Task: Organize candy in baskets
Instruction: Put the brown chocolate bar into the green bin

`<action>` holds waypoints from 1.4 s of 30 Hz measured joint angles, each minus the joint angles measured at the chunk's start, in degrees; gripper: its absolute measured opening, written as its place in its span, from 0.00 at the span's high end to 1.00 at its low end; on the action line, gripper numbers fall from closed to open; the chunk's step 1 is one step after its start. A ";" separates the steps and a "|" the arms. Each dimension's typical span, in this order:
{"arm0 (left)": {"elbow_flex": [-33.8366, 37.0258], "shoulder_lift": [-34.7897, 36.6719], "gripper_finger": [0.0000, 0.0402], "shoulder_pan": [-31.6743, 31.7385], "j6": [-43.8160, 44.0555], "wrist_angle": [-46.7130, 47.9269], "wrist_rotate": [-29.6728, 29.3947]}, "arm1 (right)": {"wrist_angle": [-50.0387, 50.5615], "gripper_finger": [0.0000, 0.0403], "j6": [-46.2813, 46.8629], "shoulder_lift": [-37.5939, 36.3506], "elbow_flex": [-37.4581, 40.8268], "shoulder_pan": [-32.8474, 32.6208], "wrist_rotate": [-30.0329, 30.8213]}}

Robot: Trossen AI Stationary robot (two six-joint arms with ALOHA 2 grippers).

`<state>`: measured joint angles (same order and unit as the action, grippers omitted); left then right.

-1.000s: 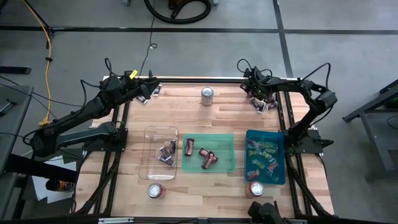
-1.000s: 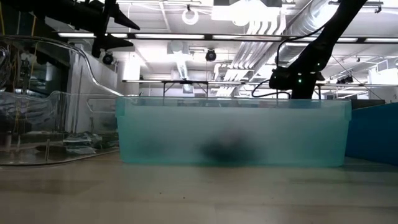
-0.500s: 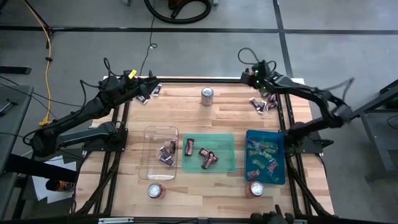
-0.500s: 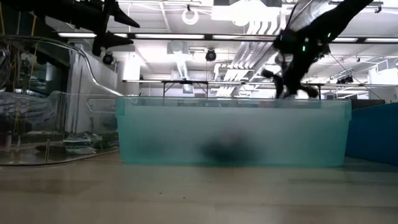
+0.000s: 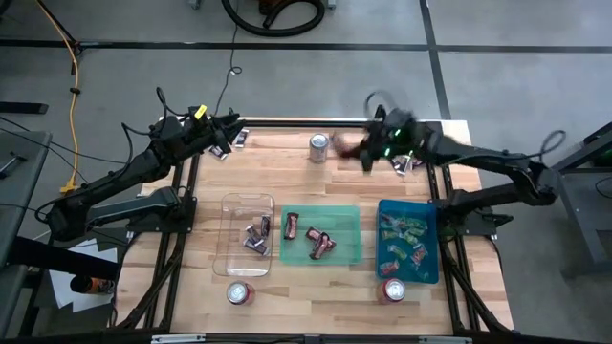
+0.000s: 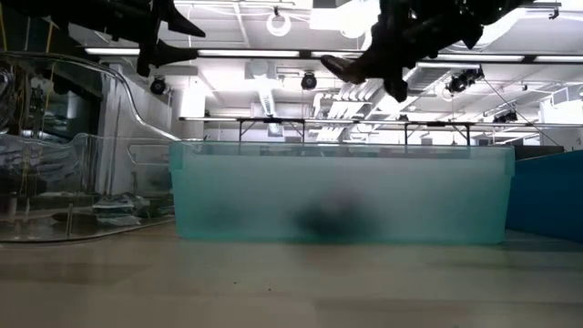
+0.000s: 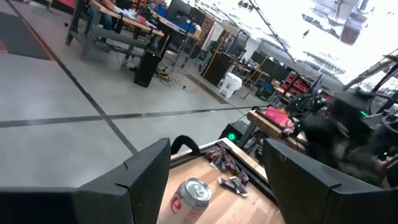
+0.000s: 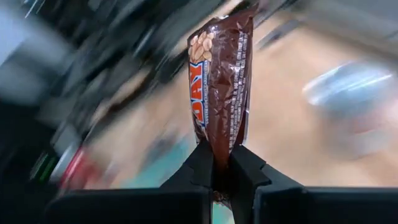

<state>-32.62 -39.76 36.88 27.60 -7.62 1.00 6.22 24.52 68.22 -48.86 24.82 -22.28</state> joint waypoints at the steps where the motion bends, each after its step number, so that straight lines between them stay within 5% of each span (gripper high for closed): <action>1: 0.00 -0.01 0.40 0.01 -0.25 0.08 -0.01 | 0.90 0.96 -0.85 0.84 0.01 -2.72 -1.87; 4: 0.00 0.01 0.40 0.00 -1.36 0.00 -0.20 | 2.44 0.96 -1.84 3.83 0.00 -9.90 -5.87; 10: 0.00 -0.01 0.40 0.01 -1.94 0.02 -0.44 | 3.07 0.96 0.26 11.52 -0.33 -17.89 -3.98; 23: 0.00 -0.01 0.40 0.00 -2.22 0.47 -0.44 | 31.26 0.96 -15.20 28.38 -16.43 -21.99 4.22; 32: 0.00 -0.01 0.40 -0.04 -2.34 0.98 -0.42 | 31.82 0.96 -10.48 34.83 -16.72 -23.79 11.64; 42: 0.00 0.00 0.40 -0.04 -4.35 1.63 -0.40 | 31.68 0.94 -11.94 36.53 -16.72 -25.28 11.84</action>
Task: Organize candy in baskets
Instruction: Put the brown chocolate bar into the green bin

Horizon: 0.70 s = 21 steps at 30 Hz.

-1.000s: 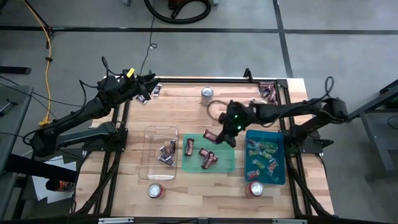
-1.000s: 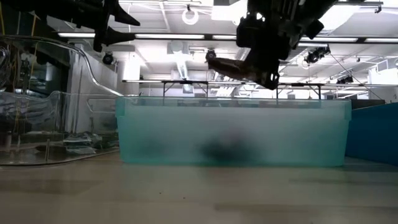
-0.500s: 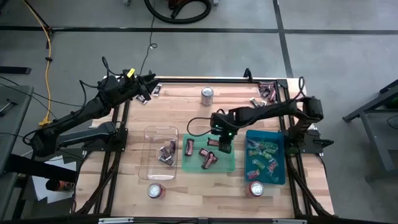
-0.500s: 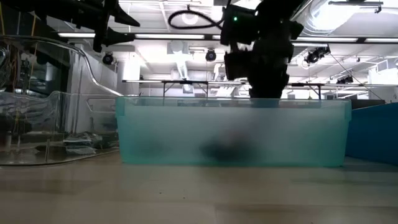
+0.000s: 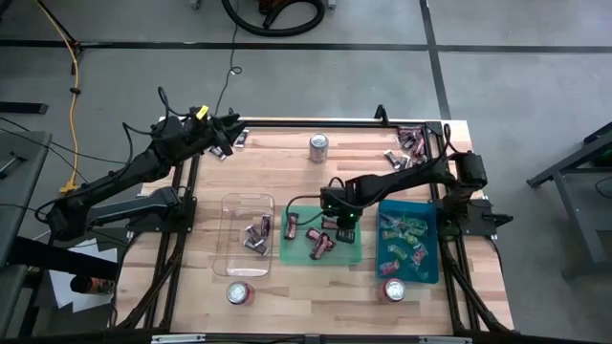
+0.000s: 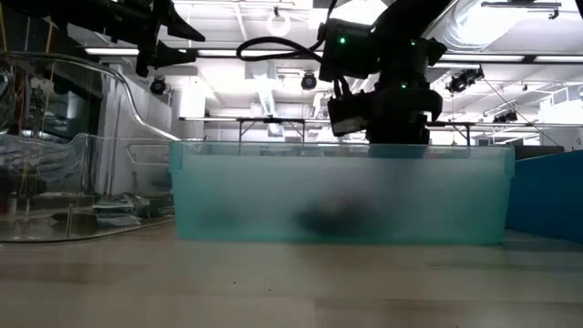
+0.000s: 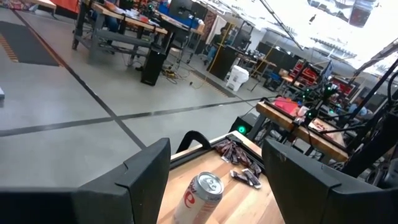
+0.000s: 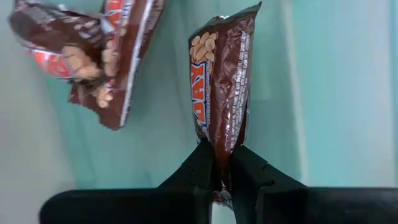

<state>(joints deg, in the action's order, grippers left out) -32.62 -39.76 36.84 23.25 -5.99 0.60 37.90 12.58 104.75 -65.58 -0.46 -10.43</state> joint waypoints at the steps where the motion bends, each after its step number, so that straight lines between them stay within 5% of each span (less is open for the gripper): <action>1: 0.00 -0.01 0.40 0.00 -0.02 0.12 0.00 | 0.08 0.92 0.02 0.00 0.00 0.01 0.01; 14: 0.00 -0.01 0.40 0.00 -0.07 0.63 0.02 | 5.15 0.41 -1.86 -0.04 -2.62 0.22 -0.80; 21: 0.00 0.00 0.40 0.00 -0.88 0.61 0.04 | 12.59 0.35 -9.64 -3.06 -11.59 3.52 0.64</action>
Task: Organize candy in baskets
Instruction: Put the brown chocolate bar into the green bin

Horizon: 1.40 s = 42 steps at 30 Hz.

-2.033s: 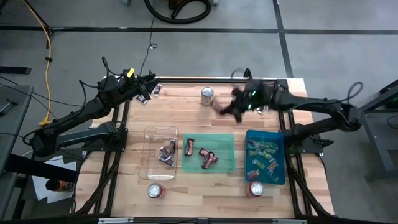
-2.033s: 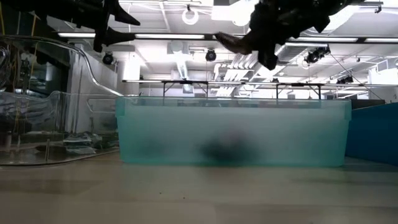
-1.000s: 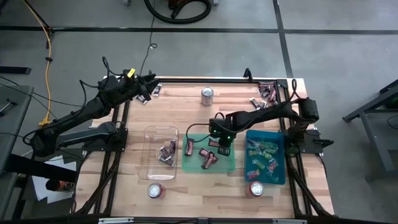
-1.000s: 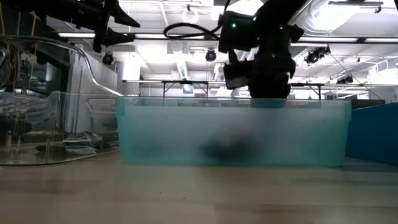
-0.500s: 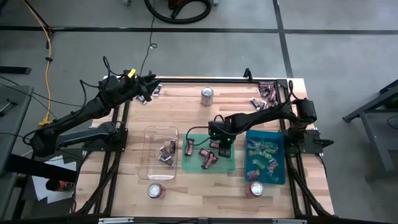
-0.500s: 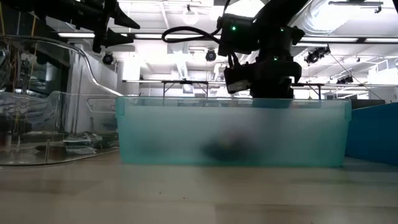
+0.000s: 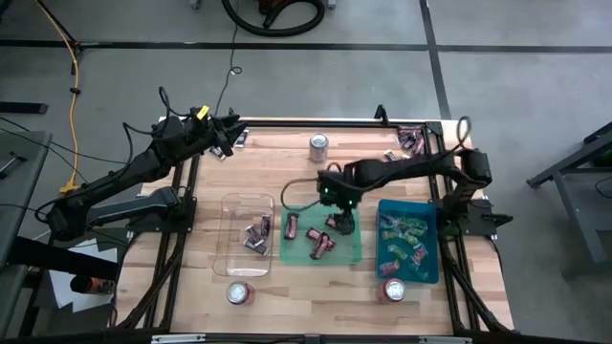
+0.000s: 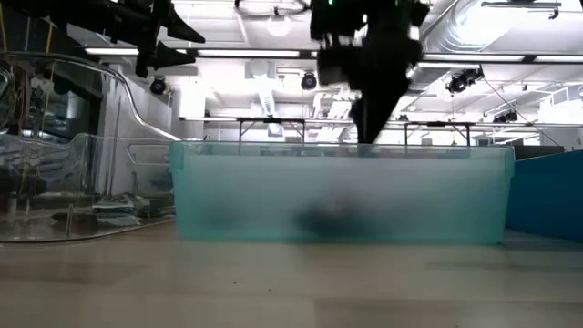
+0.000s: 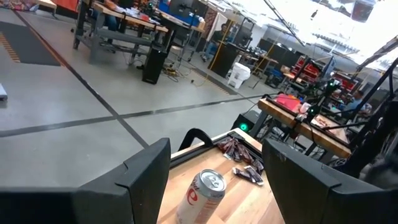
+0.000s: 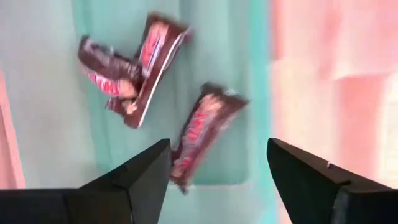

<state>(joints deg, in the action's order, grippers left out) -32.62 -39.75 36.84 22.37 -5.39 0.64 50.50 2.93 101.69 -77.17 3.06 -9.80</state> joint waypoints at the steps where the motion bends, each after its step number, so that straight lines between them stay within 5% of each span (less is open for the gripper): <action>1: 0.00 -0.01 0.40 0.00 0.09 0.00 0.00 | 0.38 0.35 -0.54 -0.78 -0.88 0.66 0.66; 6: -1.81 -1.32 0.40 -0.02 2.93 2.46 0.74 | 0.69 0.35 -1.38 -5.39 -2.64 5.19 3.50; 9: -8.99 -6.59 0.40 0.63 2.31 12.45 -0.58 | 0.70 0.35 -1.36 -7.65 -2.66 8.27 6.21; 15: -29.95 -27.77 0.40 9.59 -8.13 44.61 -17.07 | 0.36 0.35 -1.09 -9.18 -2.66 14.07 6.83; 19: -34.95 -40.43 0.40 16.37 -3.62 54.71 -23.60 | 0.33 0.35 -0.40 -9.15 -2.66 16.53 6.66; 30: -28.76 -58.46 0.40 22.07 8.69 47.60 -28.91 | 0.34 0.35 -1.91 -9.13 -2.66 17.58 6.33; 37: -30.72 -62.69 0.41 21.53 14.47 48.48 -36.69 | 1.14 0.35 -2.44 -9.12 -2.64 17.56 6.33; 42: -30.24 -62.87 0.46 20.96 13.17 49.92 -36.81 | 1.16 0.35 -4.04 -9.12 -2.64 17.56 6.34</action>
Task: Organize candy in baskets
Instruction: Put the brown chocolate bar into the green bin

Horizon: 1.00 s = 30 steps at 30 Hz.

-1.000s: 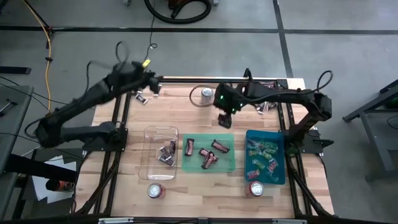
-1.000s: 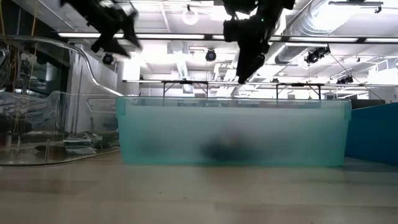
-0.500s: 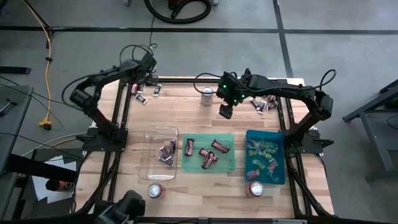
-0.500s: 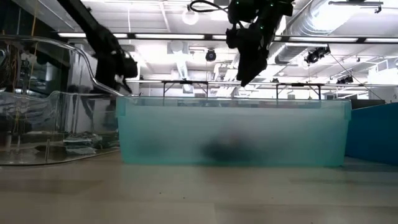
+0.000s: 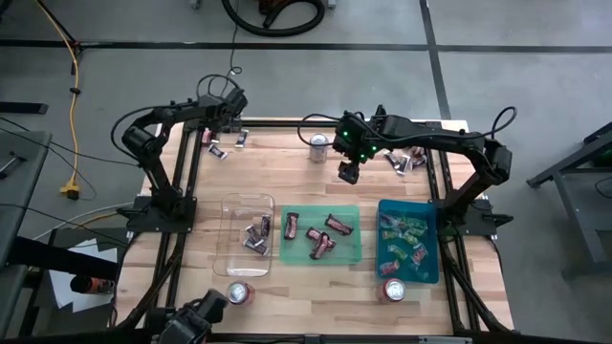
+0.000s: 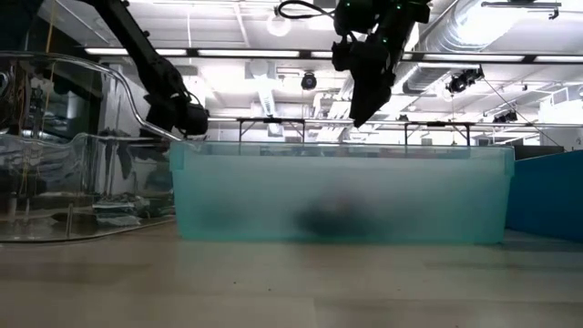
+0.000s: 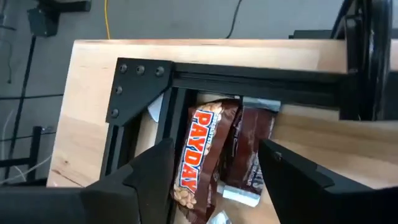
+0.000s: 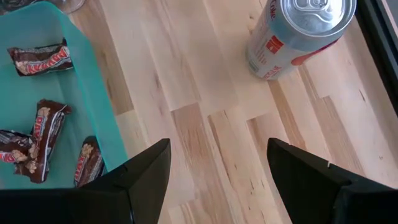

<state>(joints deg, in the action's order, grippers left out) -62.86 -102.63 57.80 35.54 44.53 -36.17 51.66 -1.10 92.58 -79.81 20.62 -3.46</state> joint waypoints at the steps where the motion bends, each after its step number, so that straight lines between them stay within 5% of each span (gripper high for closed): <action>1: 0.11 0.00 0.47 -0.26 -0.02 0.55 -0.32 | -0.02 0.35 0.03 0.00 0.00 0.00 -0.01; 10: 4.96 -0.34 0.56 -3.68 5.28 2.57 -5.89 | -0.03 0.35 2.29 0.00 0.02 -0.15 0.01; 13: 5.04 -2.31 0.59 -4.87 13.72 4.43 -11.57 | -0.02 0.35 2.36 0.00 0.02 -0.15 0.01; 19: 5.11 -7.04 0.67 -8.28 22.05 8.35 -12.26 | 1.37 0.35 3.55 0.00 0.02 -0.63 -0.58; 27: 5.08 -6.73 0.96 -8.06 21.31 8.62 -4.42 | 6.36 0.35 5.62 -0.24 0.04 -3.70 -0.09; 30: 5.78 -4.97 0.98 -7.30 18.50 7.34 0.52 | 7.09 0.35 5.12 -1.23 0.07 -4.88 2.82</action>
<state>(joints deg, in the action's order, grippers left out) -57.08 -107.60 50.50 54.04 51.87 -35.65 58.75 4.02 91.35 -79.75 15.74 -0.63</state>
